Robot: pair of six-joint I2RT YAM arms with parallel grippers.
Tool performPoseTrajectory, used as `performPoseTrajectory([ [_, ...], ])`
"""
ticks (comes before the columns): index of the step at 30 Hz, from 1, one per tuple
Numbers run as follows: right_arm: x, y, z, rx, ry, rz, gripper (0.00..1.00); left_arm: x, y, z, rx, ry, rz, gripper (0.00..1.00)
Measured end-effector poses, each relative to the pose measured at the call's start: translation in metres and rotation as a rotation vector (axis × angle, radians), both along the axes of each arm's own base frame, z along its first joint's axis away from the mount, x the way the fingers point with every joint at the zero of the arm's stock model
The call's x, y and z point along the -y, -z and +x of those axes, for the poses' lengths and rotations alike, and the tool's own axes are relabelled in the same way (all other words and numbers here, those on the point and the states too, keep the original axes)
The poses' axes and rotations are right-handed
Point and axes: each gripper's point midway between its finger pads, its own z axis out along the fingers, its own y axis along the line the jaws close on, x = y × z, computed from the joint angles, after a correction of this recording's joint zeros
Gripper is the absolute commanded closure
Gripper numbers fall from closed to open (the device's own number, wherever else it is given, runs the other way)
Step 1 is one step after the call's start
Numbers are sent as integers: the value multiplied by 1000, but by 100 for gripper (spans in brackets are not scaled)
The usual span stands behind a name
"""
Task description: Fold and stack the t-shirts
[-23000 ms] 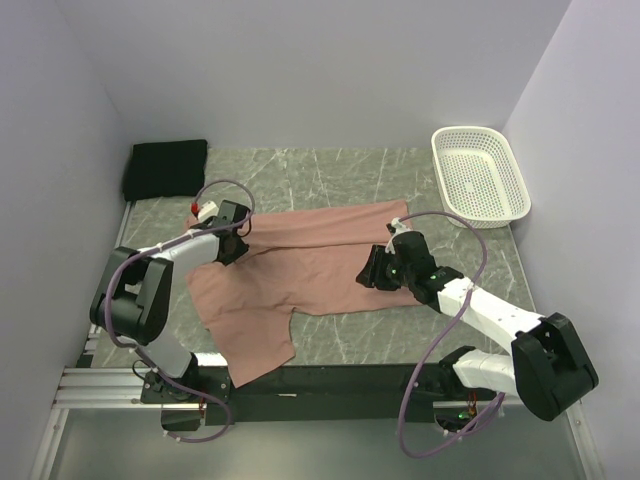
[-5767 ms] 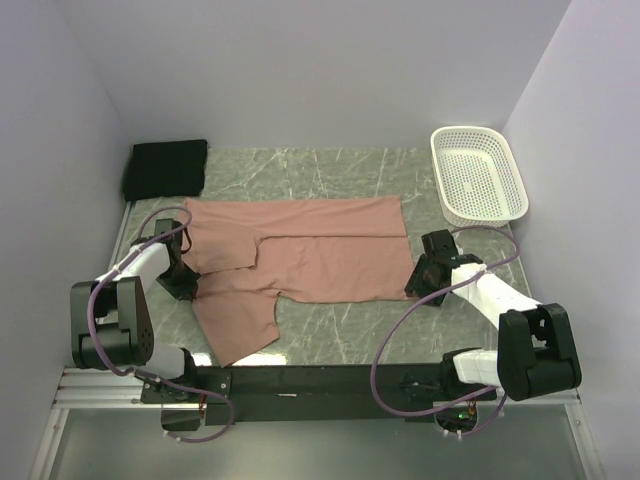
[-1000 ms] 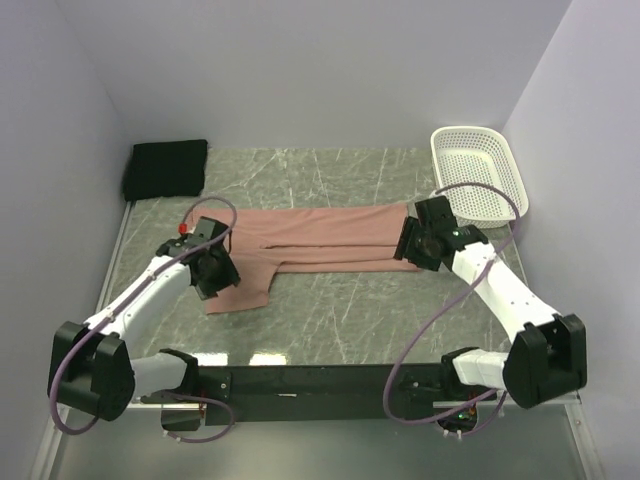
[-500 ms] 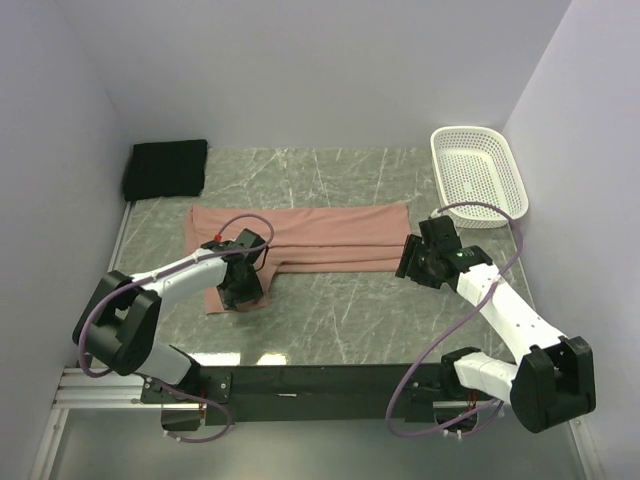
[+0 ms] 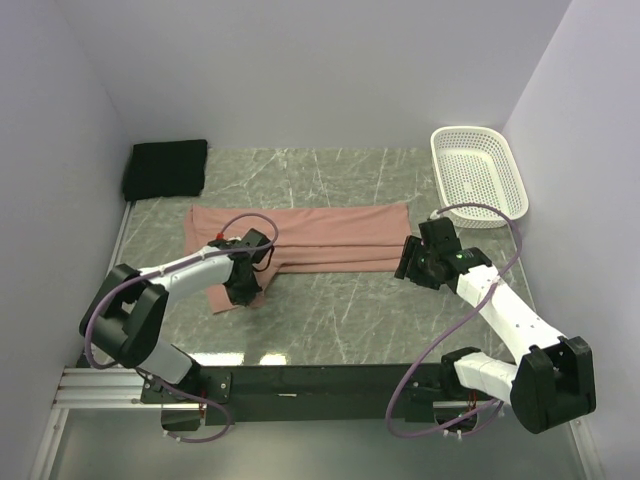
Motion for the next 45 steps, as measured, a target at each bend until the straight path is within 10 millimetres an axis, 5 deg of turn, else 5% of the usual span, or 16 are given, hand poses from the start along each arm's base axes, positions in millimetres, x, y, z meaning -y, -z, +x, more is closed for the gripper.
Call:
performPoseTrajectory([
  [5, 0, 0, 0, 0, -1, -3, 35, -15, -15, 14, 23, 16, 113, 99],
  [11, 3, 1, -2, -4, -11, -20, 35, -10, -54, 83, 151, 39, 153, 99],
  [23, 5, -9, -1, 10, -8, -28, 36, -15, -80, 210, 255, 75, 281, 99],
  [31, 5, -12, 1, 17, -9, -33, 36, -23, -71, 239, 265, 83, 320, 94],
  [38, 3, -2, 6, -11, -16, -36, 37, -22, -55, 242, 241, 98, 327, 66],
  [39, 2, 1, 7, -18, -19, -35, 37, -22, -55, 243, 242, 96, 324, 51],
  [42, -1, 3, 11, -29, -27, -32, 40, -24, -57, 246, 249, 86, 309, 31],
  [45, -6, -1, 23, -22, -39, -23, 44, -30, -66, 247, 266, 53, 283, 26],
])
